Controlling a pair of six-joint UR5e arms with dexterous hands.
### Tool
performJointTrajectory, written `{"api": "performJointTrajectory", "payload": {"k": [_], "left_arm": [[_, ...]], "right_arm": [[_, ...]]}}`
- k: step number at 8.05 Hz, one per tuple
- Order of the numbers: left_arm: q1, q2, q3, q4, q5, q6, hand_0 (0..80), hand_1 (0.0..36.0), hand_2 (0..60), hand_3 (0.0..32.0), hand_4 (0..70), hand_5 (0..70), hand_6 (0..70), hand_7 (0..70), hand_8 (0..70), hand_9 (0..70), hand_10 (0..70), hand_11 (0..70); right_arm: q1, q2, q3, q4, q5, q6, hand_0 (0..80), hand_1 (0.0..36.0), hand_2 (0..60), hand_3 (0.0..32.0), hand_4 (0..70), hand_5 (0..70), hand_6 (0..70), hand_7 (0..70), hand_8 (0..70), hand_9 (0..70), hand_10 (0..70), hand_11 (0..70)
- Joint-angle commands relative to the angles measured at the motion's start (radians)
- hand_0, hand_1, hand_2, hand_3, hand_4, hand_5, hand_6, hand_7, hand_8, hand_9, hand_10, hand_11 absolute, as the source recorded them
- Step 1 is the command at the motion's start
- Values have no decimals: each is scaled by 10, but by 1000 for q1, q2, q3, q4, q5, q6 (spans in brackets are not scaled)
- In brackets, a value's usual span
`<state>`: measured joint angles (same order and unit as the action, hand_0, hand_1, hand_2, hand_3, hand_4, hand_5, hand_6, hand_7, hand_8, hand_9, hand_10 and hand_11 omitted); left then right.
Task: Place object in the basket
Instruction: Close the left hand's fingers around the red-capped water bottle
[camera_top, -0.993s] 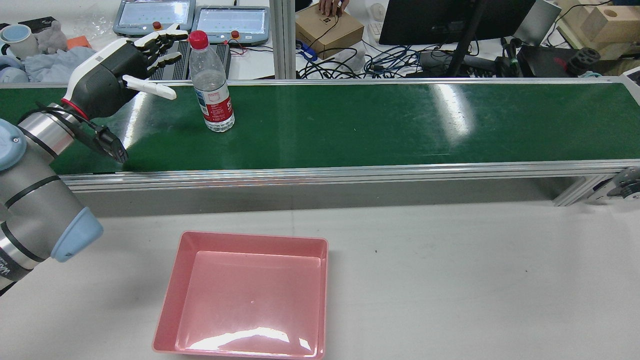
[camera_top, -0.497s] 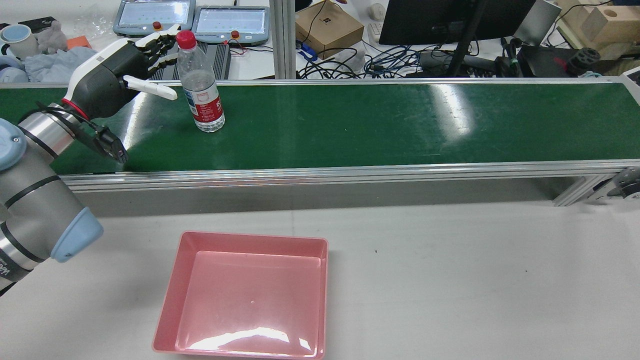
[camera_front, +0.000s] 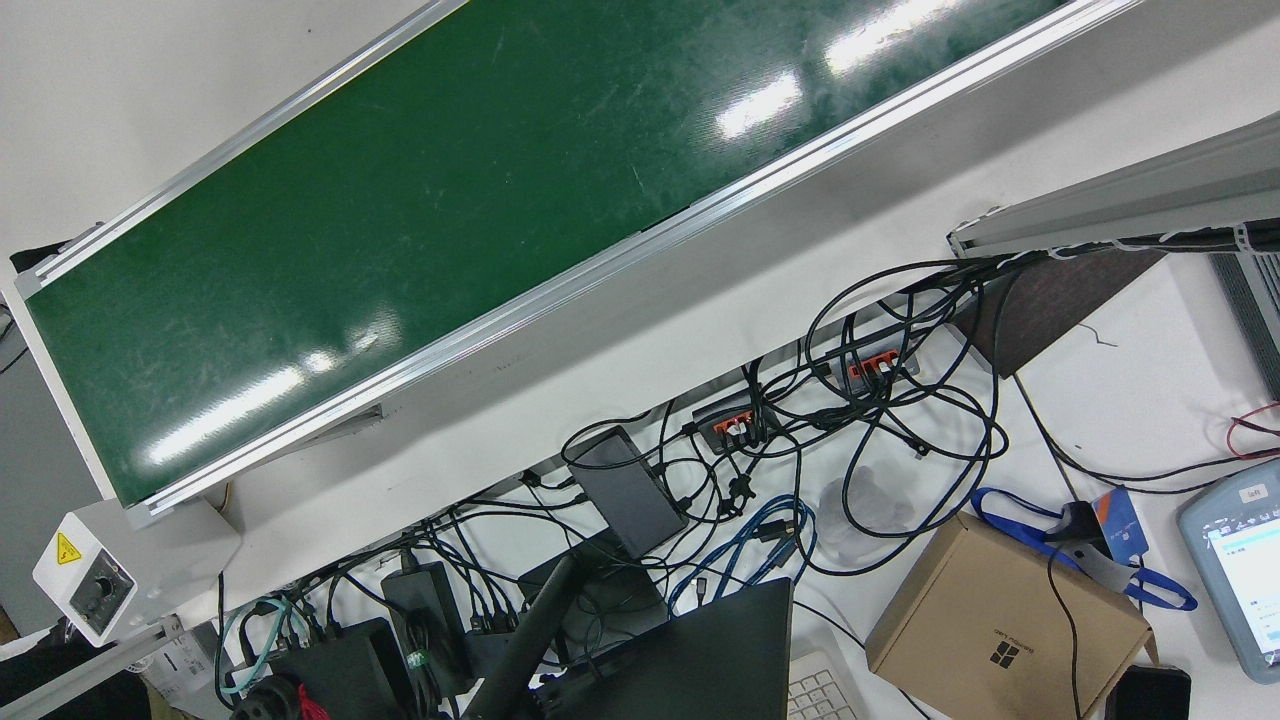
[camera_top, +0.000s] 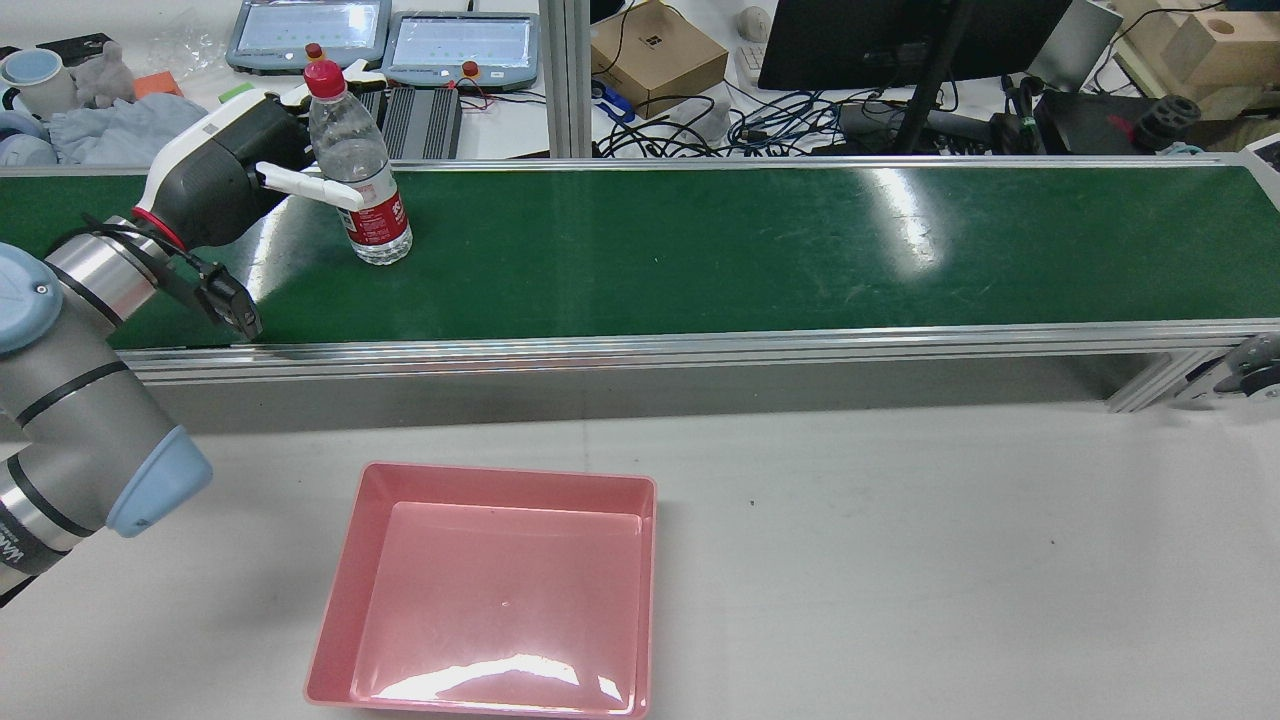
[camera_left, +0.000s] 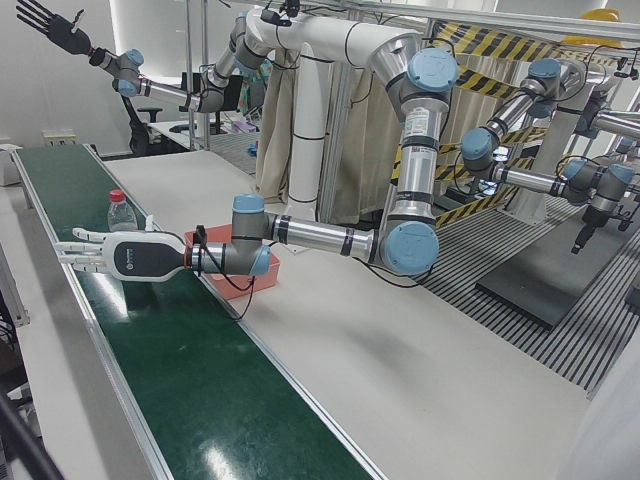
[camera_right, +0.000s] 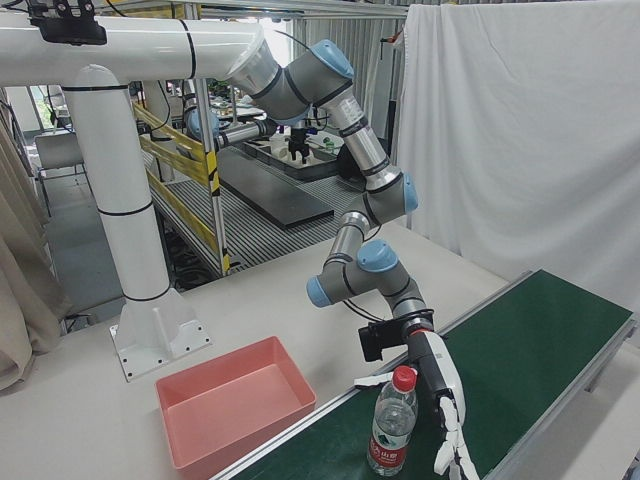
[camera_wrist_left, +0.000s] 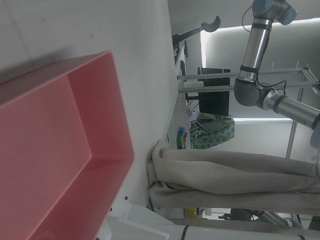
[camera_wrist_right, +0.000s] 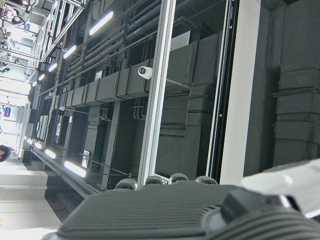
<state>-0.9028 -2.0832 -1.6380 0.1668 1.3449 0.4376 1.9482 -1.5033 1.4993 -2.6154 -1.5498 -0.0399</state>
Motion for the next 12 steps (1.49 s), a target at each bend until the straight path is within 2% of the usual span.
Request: {"api": "performJointTrajectory", "payload": {"k": [1, 2, 3, 4, 5, 6, 7, 9, 12], "left_arm": [[35, -1, -3, 14, -1, -2, 580, 193, 0, 0, 121, 224, 37, 22, 27, 19, 75, 132], [30, 3, -70, 95, -12, -11, 589, 204, 8, 0, 116, 270, 42, 33, 49, 48, 90, 154], [24, 5, -141, 150, -12, -10, 599, 229, 145, 0, 232, 476, 119, 168, 174, 234, 263, 401], [15, 5, -178, 201, -13, -10, 578, 216, 395, 0, 467, 700, 444, 431, 429, 524, 428, 613], [13, 5, -183, 229, -13, -5, 548, 261, 600, 0, 512, 700, 596, 596, 548, 662, 490, 700], [15, 8, -183, 232, -13, -2, 541, 272, 600, 0, 529, 700, 639, 637, 590, 700, 507, 700], [12, -3, -187, 250, -9, -11, 542, 275, 600, 0, 521, 700, 645, 644, 599, 700, 510, 700], [24, 8, -361, 400, -4, -8, 537, 305, 600, 0, 503, 700, 628, 644, 591, 700, 504, 700], [48, 38, -449, 425, 23, -7, 528, 316, 600, 0, 471, 700, 594, 619, 556, 672, 474, 680]], "right_arm": [[0, 0, -1, 0, 0, 0, 0, 0, 0, 0, 0, 0, 0, 0, 0, 0, 0, 0], [0, 0, -1, 0, 0, 0, 0, 0, 0, 0, 0, 0, 0, 0, 0, 0, 0, 0], [0, 0, 1, 0, 0, 0, 0, 0, 0, 0, 0, 0, 0, 0, 0, 0, 0, 0], [0, 0, -1, 0, 0, 0, 0, 0, 0, 0, 0, 0, 0, 0, 0, 0, 0, 0], [0, 0, 1, 0, 0, 0, 0, 0, 0, 0, 0, 0, 0, 0, 0, 0, 0, 0], [0, 0, 1, 0, -1, 0, 0, 0, 0, 0, 0, 0, 0, 0, 0, 0, 0, 0], [2, 0, 1, 0, 0, 0, 0, 0, 0, 0, 0, 0, 0, 0, 0, 0, 0, 0], [2, 0, 1, 0, 0, 0, 0, 0, 0, 0, 0, 0, 0, 0, 0, 0, 0, 0], [2, 0, 1, 0, 0, 0, 0, 0, 0, 0, 0, 0, 0, 0, 0, 0, 0, 0]]}}
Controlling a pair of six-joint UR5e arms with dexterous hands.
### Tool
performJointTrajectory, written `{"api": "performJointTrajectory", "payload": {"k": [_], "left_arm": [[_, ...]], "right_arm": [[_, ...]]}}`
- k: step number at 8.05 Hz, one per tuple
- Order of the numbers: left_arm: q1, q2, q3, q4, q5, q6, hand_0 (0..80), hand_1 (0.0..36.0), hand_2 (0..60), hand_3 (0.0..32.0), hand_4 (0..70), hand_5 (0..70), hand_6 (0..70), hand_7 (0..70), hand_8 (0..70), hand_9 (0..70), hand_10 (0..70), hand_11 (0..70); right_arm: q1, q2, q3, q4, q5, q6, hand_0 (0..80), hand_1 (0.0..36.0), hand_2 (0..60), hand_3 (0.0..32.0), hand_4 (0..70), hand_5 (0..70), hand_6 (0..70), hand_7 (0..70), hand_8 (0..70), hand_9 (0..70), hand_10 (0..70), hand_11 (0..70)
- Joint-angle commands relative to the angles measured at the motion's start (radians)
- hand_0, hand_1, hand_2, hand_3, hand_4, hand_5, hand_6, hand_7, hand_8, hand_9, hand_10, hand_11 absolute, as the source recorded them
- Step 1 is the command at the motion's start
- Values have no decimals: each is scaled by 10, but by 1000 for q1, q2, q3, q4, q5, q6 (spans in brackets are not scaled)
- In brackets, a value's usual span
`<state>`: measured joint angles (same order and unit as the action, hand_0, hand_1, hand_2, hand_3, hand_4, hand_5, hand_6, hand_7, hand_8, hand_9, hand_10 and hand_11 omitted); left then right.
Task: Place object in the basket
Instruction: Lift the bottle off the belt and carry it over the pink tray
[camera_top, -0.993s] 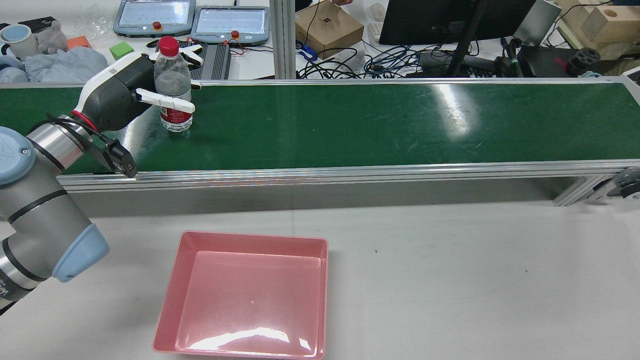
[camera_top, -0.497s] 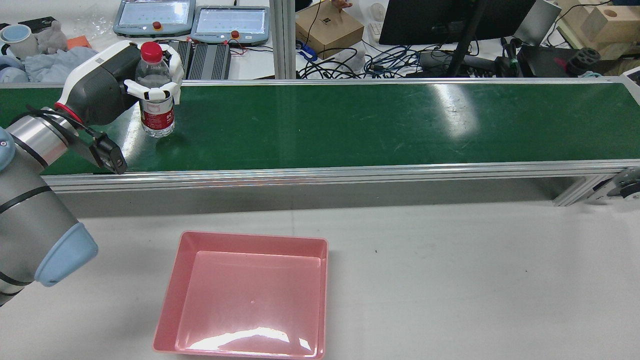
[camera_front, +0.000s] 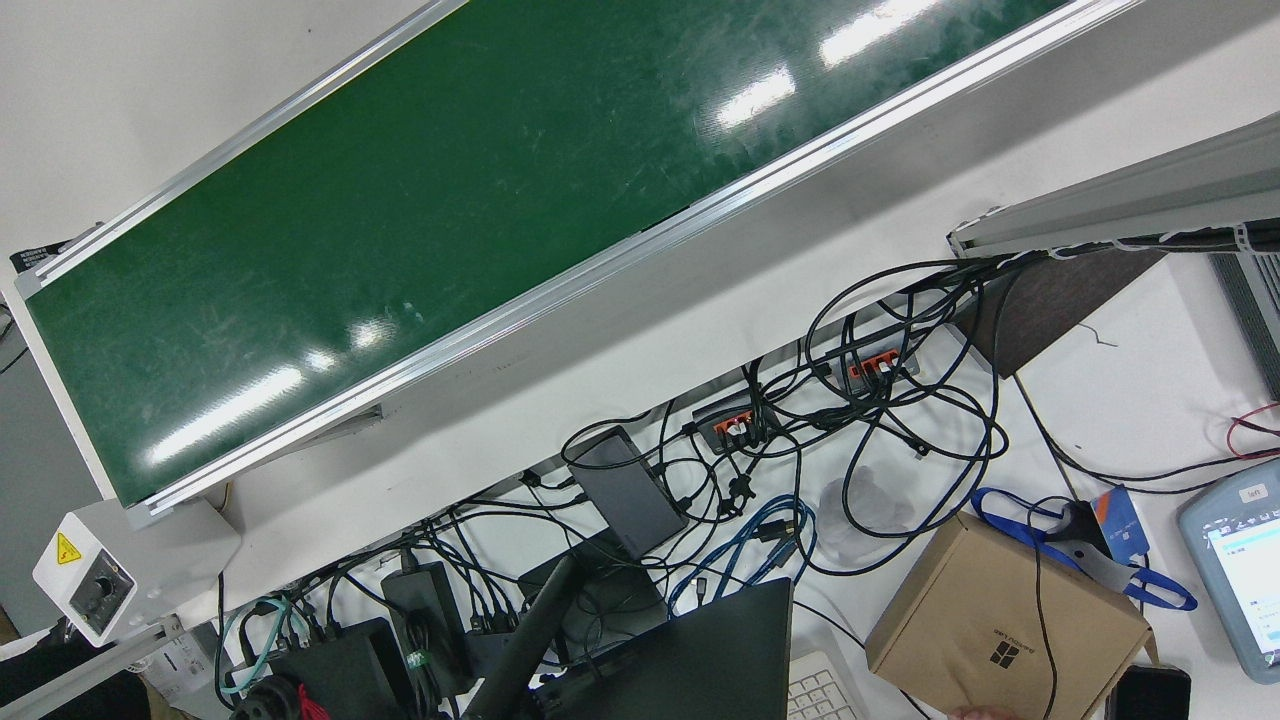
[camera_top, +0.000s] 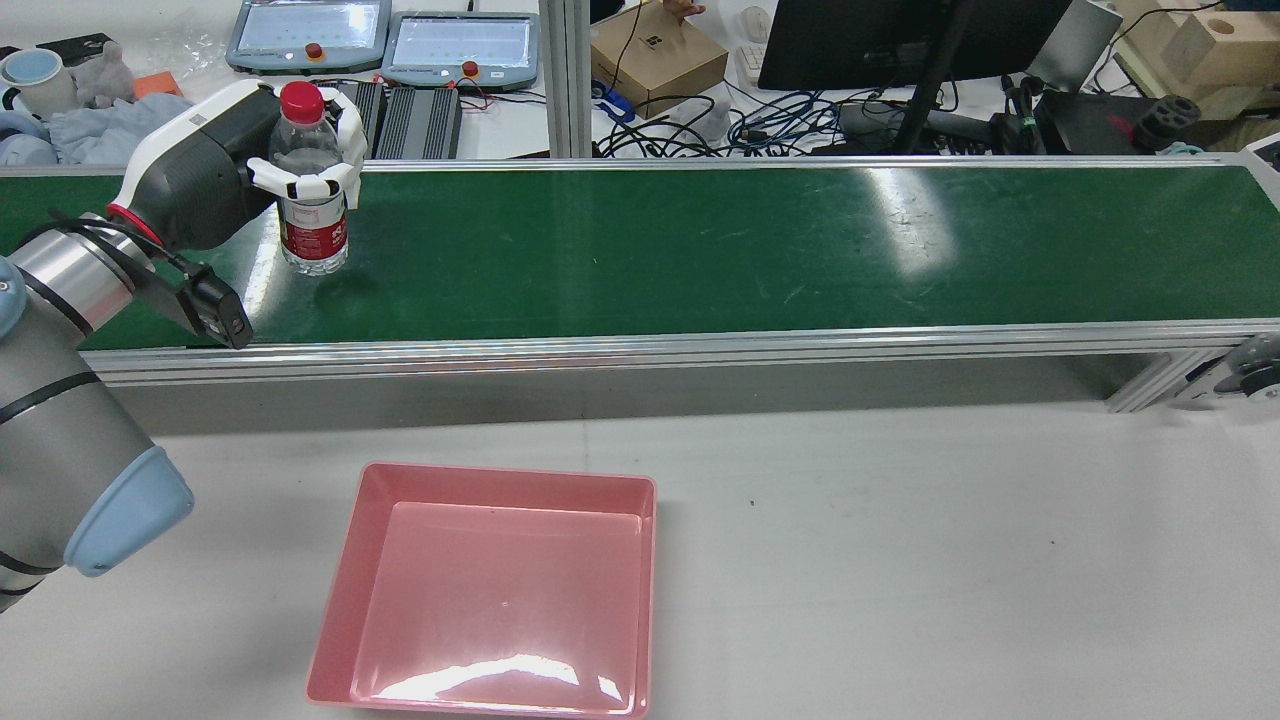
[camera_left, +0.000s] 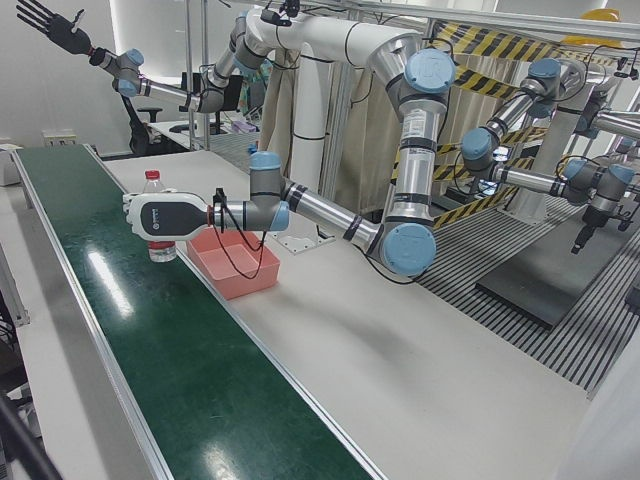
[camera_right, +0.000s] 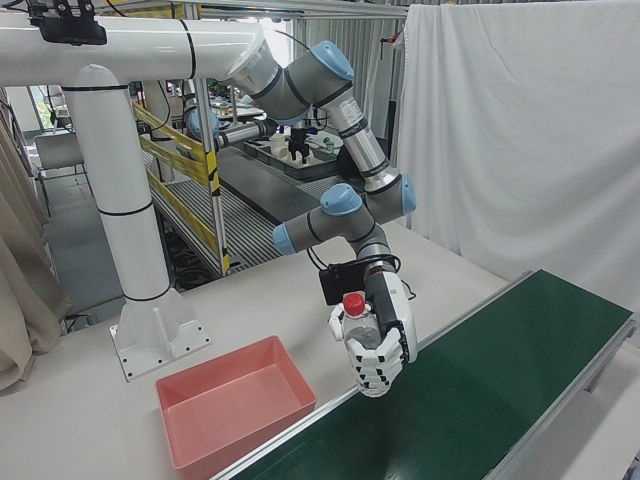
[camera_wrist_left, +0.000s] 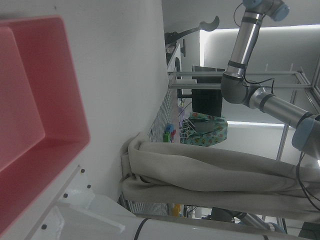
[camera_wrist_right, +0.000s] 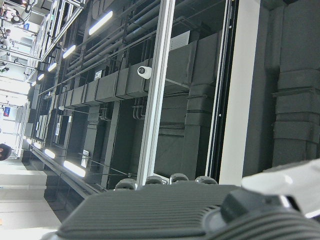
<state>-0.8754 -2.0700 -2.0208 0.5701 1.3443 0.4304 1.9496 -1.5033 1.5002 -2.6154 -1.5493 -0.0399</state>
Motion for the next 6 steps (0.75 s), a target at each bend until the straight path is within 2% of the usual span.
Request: {"api": "performJointTrajectory", "payload": {"k": [1, 4, 6], "left_arm": [[67, 45, -111, 48, 36, 1, 530, 323, 600, 0, 468, 700, 583, 611, 548, 664, 465, 669], [212, 120, -237, 63, 36, 5, 526, 313, 600, 0, 425, 700, 536, 575, 509, 627, 436, 627], [319, 129, -260, 63, 33, 10, 532, 309, 600, 0, 403, 694, 501, 539, 492, 604, 424, 610]], "right_arm": [[-1, 0, 0, 0, 0, 0, 0, 0, 0, 0, 0, 0, 0, 0, 0, 0, 0, 0], [0, 0, 0, 0, 0, 0, 0, 0, 0, 0, 0, 0, 0, 0, 0, 0, 0, 0], [-1, 0, 0, 0, 0, 0, 0, 0, 0, 0, 0, 0, 0, 0, 0, 0, 0, 0]]}}
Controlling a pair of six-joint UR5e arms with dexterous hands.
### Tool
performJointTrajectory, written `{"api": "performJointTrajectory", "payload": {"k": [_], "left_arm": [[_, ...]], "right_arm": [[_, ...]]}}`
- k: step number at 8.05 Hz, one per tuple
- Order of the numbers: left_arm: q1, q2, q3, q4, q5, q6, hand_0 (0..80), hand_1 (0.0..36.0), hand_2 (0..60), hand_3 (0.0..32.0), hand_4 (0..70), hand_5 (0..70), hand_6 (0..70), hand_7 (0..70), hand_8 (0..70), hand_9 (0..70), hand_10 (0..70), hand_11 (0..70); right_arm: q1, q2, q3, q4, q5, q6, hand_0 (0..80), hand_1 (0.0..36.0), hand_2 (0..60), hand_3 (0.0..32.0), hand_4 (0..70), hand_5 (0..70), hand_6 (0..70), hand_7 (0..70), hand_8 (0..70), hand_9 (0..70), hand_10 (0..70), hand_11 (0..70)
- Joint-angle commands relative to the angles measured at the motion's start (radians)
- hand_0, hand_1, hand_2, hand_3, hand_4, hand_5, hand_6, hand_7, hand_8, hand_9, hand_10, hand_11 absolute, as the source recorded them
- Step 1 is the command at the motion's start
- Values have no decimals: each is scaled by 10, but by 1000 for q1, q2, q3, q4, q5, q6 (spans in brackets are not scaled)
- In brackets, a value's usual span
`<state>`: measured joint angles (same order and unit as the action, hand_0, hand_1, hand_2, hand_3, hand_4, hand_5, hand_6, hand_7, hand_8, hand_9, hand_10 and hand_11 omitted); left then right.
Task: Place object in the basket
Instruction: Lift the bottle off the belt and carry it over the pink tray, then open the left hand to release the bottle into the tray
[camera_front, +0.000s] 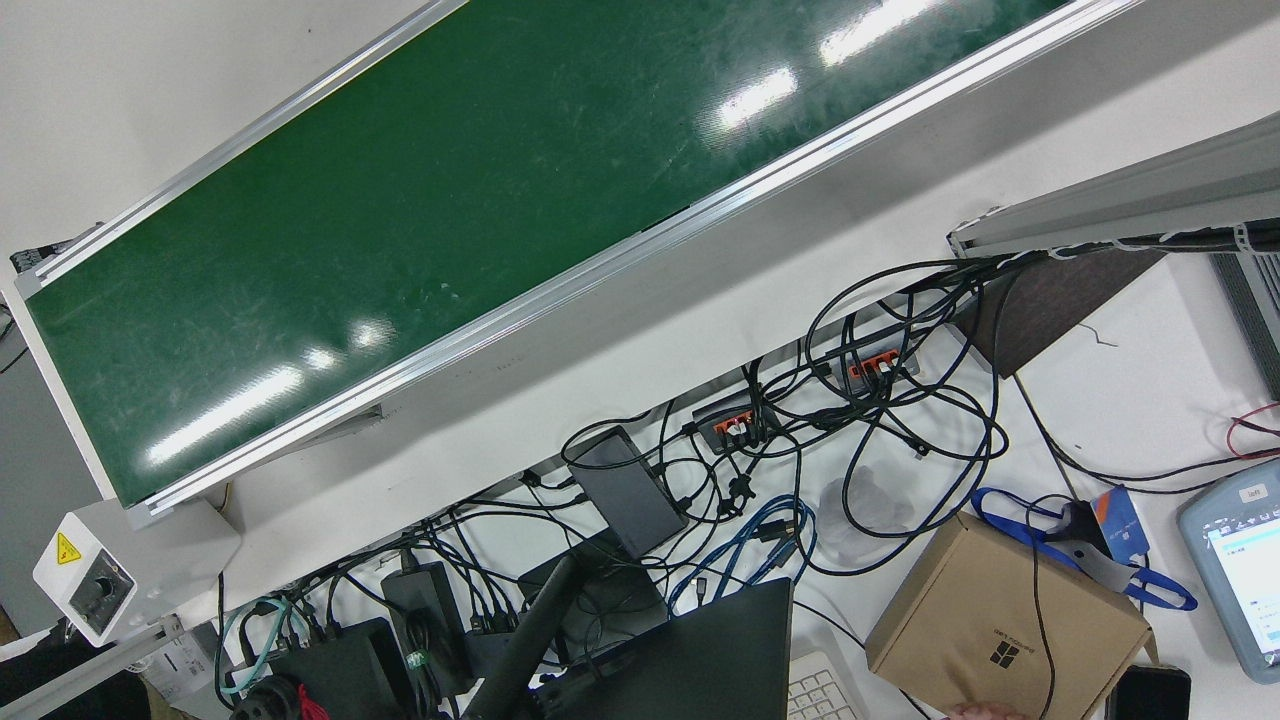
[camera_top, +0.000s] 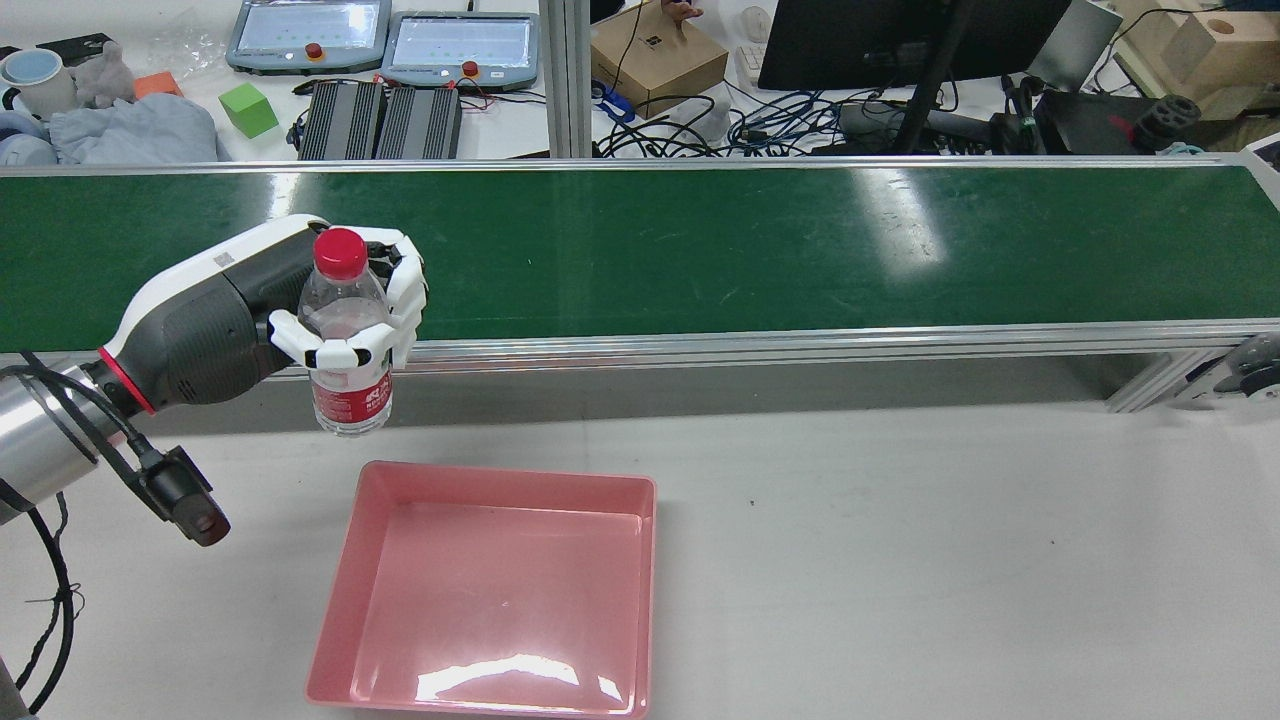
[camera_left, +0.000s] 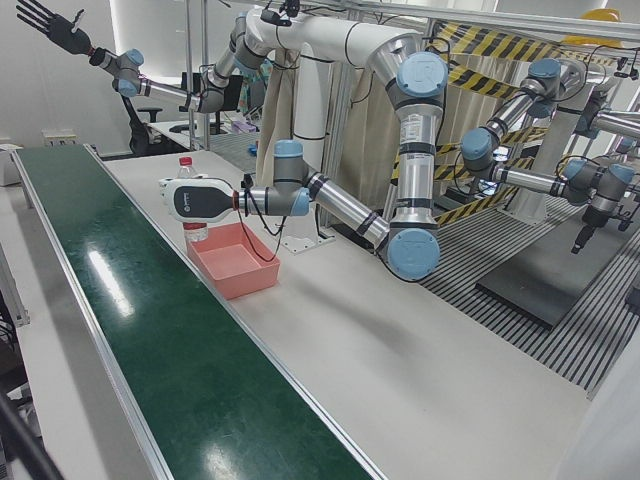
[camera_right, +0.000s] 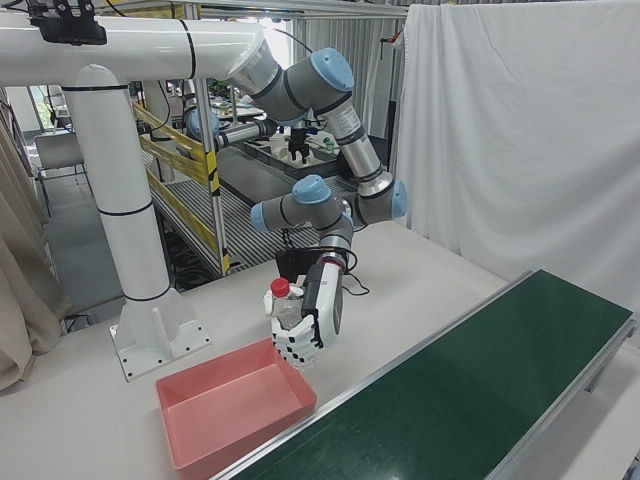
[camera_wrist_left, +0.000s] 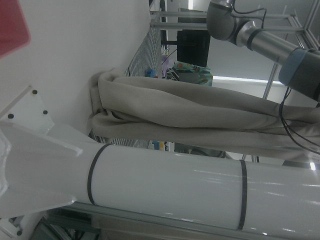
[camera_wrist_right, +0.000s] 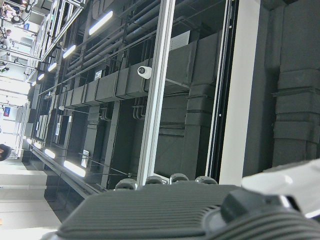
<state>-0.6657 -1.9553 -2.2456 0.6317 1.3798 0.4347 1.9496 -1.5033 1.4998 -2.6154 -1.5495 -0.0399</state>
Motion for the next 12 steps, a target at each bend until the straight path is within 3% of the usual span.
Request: {"api": "performJointTrajectory", "payload": {"k": [1, 3, 4, 5, 6, 7, 8, 9, 10, 11, 12], "left_arm": [[189, 13, -34, -4, -16, 9, 537, 296, 600, 0, 391, 654, 469, 509, 472, 578, 415, 597], [228, 15, -37, -17, -19, 9, 554, 277, 600, 0, 374, 598, 416, 464, 442, 540, 395, 569], [230, 33, -37, -18, -19, 10, 556, 244, 504, 0, 364, 554, 362, 418, 397, 486, 359, 521], [232, 74, -46, -67, -19, 9, 527, 165, 211, 0, 288, 438, 201, 294, 277, 357, 291, 431], [232, 122, -66, -104, -21, 9, 493, 120, 130, 0, 221, 391, 147, 252, 225, 295, 252, 376], [235, 172, -69, -177, -21, 7, 471, 18, 0, 0, 174, 363, 105, 190, 153, 191, 224, 330], [235, 180, -69, -187, -21, 9, 441, 0, 0, 0, 160, 328, 67, 98, 108, 117, 180, 260], [232, 187, -69, -187, -21, 9, 356, 0, 0, 0, 146, 315, 44, 36, 87, 82, 131, 186], [233, 208, -72, -187, -21, 9, 367, 0, 0, 0, 140, 331, 41, 25, 85, 78, 121, 172], [233, 211, -75, -187, -21, 9, 310, 0, 0, 0, 132, 315, 36, 16, 78, 67, 111, 158], [233, 211, -75, -188, -21, 9, 206, 0, 0, 4, 127, 245, 30, 11, 62, 48, 99, 137]], "right_arm": [[0, 0, 0, 0, -1, 0, 0, 0, 0, 0, 0, 0, 0, 0, 0, 0, 0, 0], [-1, 0, -1, 0, 0, 0, 0, 0, 0, 0, 0, 0, 0, 0, 0, 0, 0, 0], [0, 0, -1, 0, 0, 0, 0, 0, 0, 0, 0, 0, 0, 0, 0, 0, 0, 0], [-1, 0, 0, 0, -1, 0, 0, 0, 0, 0, 0, 0, 0, 0, 0, 0, 0, 0], [0, 0, -1, 0, 0, 0, 0, 0, 0, 0, 0, 0, 0, 0, 0, 0, 0, 0], [-1, 0, -1, 0, 0, 0, 0, 0, 0, 0, 0, 0, 0, 0, 0, 0, 0, 0], [-1, 0, -1, 0, 0, 0, 0, 0, 0, 0, 0, 0, 0, 0, 0, 0, 0, 0], [-1, 0, -1, 0, 0, 0, 0, 0, 0, 0, 0, 0, 0, 0, 0, 0, 0, 0], [0, 0, -1, 0, 0, 0, 0, 0, 0, 0, 0, 0, 0, 0, 0, 0, 0, 0], [0, 0, -1, 0, -1, 0, 0, 0, 0, 0, 0, 0, 0, 0, 0, 0, 0, 0], [-1, 0, -1, 0, 0, 0, 0, 0, 0, 0, 0, 0, 0, 0, 0, 0, 0, 0]]}}
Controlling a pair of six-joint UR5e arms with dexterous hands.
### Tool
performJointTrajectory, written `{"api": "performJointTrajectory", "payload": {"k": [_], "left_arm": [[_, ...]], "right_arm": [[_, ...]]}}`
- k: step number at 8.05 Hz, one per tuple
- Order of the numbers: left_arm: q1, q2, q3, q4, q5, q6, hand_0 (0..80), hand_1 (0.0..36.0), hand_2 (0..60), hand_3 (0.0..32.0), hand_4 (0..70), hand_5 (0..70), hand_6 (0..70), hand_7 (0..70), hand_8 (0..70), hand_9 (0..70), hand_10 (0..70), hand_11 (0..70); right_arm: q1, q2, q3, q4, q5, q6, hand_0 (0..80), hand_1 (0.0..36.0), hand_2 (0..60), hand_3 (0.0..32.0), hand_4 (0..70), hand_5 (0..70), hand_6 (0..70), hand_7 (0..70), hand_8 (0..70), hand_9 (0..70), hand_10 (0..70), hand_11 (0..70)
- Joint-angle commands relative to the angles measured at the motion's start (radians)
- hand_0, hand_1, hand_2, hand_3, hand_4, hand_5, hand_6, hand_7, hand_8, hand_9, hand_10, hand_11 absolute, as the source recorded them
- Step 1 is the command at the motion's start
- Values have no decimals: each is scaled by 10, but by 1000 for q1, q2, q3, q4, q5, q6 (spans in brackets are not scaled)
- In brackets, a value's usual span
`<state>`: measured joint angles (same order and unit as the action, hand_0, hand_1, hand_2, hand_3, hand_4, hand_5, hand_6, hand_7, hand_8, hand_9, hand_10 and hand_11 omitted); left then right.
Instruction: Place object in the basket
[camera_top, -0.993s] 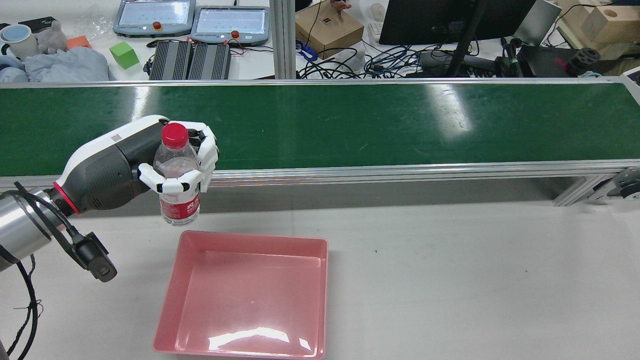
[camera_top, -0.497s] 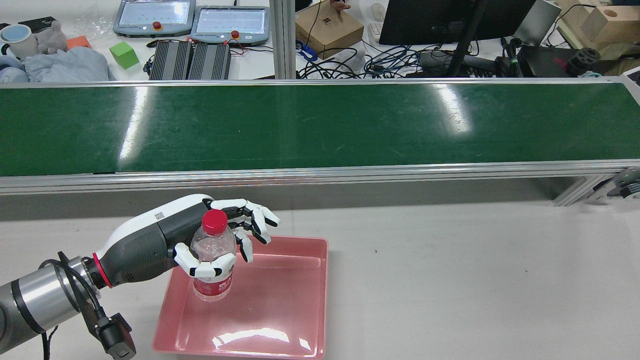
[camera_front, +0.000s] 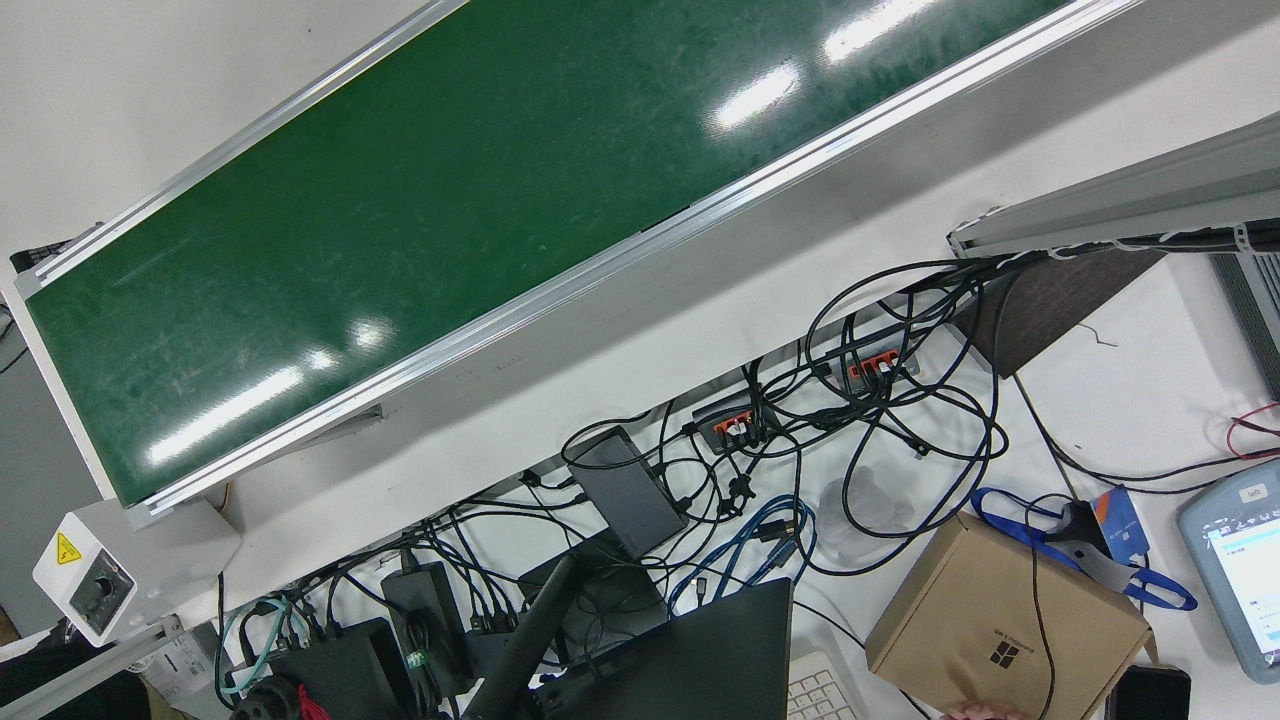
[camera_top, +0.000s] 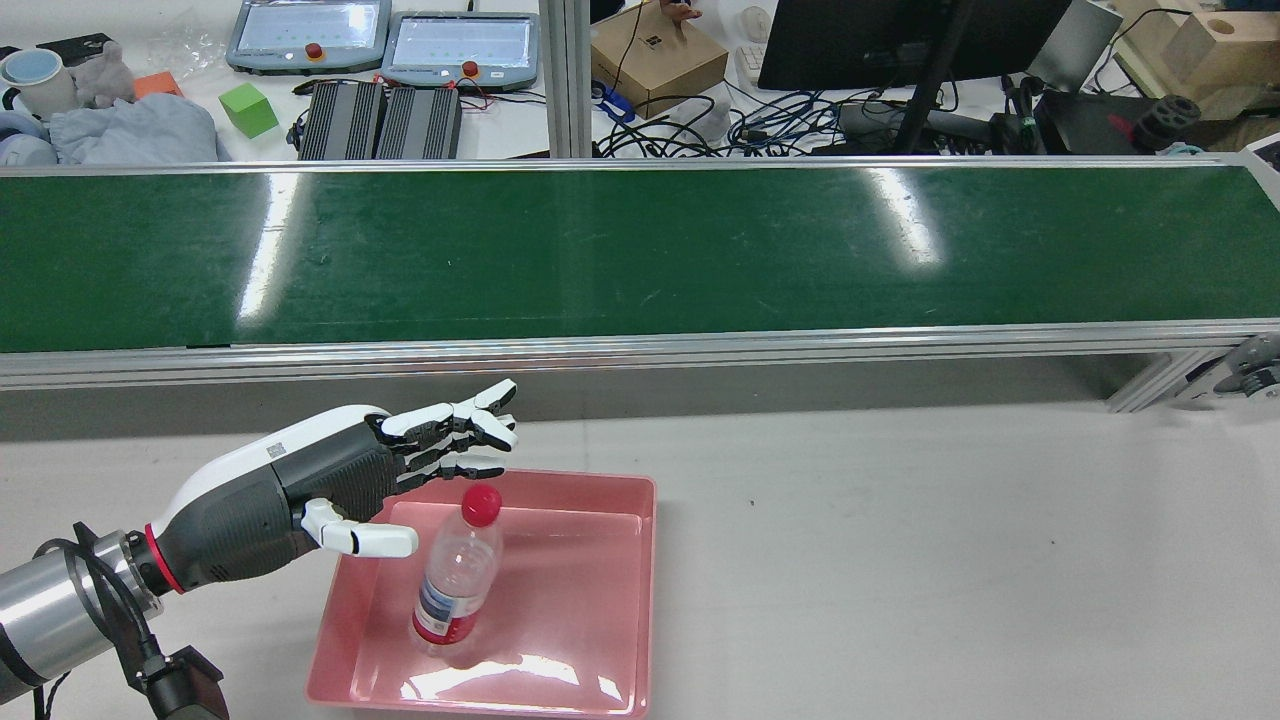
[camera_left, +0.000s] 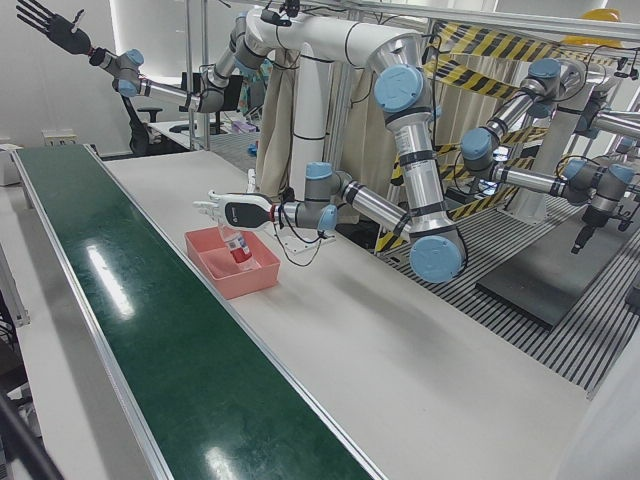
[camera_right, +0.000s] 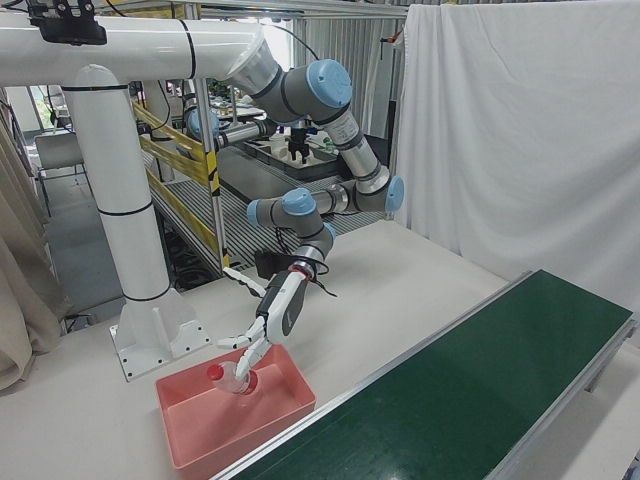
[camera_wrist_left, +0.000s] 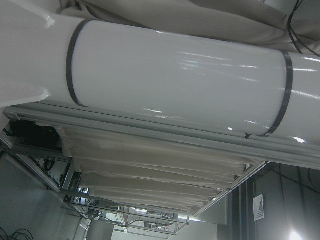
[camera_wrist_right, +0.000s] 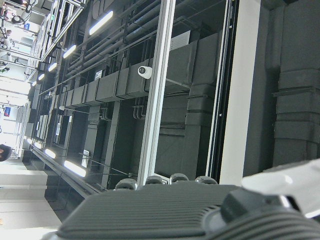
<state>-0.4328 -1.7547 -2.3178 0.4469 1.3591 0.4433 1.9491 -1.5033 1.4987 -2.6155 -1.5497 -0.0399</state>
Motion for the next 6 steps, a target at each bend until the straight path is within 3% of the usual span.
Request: {"api": "performJointTrajectory", "payload": {"k": [1, 6], "left_arm": [[0, 11, -3, -5, 0, -1, 167, 0, 0, 20, 125, 210, 28, 8, 57, 42, 92, 126], [0, 14, -3, -16, 0, -8, 174, 0, 0, 30, 103, 166, 15, 0, 36, 23, 82, 113]], "right_arm": [[1, 0, 0, 0, -1, 0, 0, 0, 0, 0, 0, 0, 0, 0, 0, 0, 0, 0], [1, 0, 0, 0, -1, 0, 0, 0, 0, 0, 0, 0, 0, 0, 0, 0, 0, 0]]}}
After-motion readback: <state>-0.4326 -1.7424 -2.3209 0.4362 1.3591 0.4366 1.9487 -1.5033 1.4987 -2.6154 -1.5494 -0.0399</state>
